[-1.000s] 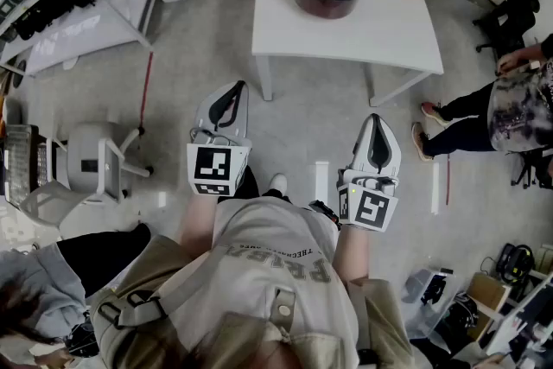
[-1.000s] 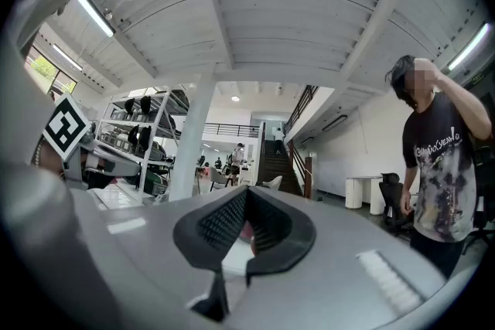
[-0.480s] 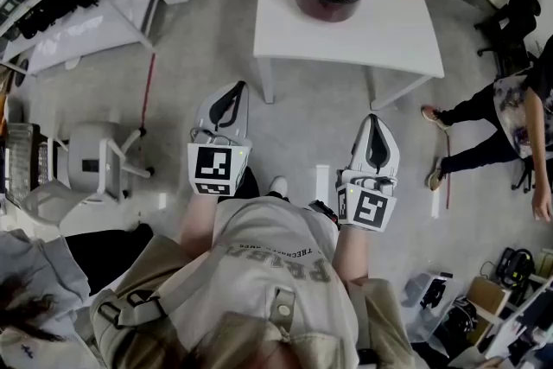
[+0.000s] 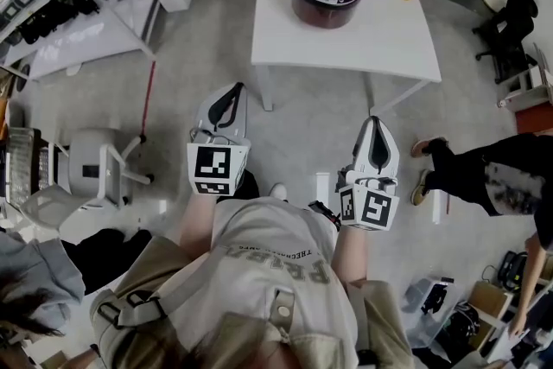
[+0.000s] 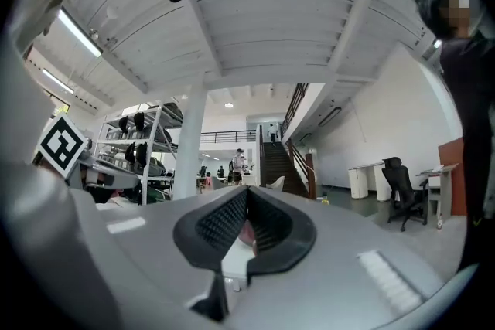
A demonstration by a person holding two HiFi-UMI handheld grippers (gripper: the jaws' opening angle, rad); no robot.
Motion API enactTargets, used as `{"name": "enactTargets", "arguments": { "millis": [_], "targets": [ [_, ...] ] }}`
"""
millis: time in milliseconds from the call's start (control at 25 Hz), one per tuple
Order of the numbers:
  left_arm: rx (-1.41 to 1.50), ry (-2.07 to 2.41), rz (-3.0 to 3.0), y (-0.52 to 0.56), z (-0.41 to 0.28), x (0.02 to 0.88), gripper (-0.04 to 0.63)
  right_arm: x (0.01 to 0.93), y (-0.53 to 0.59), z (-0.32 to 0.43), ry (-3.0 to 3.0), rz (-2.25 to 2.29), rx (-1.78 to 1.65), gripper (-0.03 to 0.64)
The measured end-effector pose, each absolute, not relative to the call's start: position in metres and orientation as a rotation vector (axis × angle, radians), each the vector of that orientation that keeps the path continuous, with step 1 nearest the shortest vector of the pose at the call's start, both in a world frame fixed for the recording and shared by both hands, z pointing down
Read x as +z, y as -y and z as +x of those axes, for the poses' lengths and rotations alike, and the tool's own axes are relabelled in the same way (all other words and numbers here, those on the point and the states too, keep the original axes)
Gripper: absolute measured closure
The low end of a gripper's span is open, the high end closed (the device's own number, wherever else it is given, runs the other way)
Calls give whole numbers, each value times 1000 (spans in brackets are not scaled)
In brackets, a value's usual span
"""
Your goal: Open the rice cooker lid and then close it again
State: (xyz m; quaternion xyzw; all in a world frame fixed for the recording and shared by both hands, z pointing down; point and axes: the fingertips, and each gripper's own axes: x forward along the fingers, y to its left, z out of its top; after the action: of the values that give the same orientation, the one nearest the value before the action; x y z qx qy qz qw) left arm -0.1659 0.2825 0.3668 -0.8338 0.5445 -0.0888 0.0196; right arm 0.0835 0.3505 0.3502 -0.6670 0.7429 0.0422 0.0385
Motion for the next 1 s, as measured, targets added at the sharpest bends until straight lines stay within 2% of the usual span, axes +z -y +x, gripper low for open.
{"name": "enactTargets", "arguments": {
  "millis": [40,80,200,280,360,680,1000],
  "targets": [
    [-276,-1692,-2583,-282,-165,365,577,350,-350,86,-2276,-2036,113,606],
    [-282,-1688,-2582,-281,-163,364,522,350,-349,86,-2282,-2022,98,544],
    [-305,-1667,-2591,-280,-158,361,361,348,-347,89,-2282,-1979,54,431],
    [-335,-1649,-2592,-280,-154,361,295,350,-346,92,-2272,-1973,31,362],
    [-375,-1625,-2588,-279,-151,361,256,350,-344,94,-2262,-1970,14,339],
    [-491,-1521,-2609,-256,-138,366,202,352,-323,94,-2258,-1950,-52,304],
    [-538,-1522,-2660,-204,-142,390,201,363,-283,99,-2244,-1983,-104,302]
  ]
}}
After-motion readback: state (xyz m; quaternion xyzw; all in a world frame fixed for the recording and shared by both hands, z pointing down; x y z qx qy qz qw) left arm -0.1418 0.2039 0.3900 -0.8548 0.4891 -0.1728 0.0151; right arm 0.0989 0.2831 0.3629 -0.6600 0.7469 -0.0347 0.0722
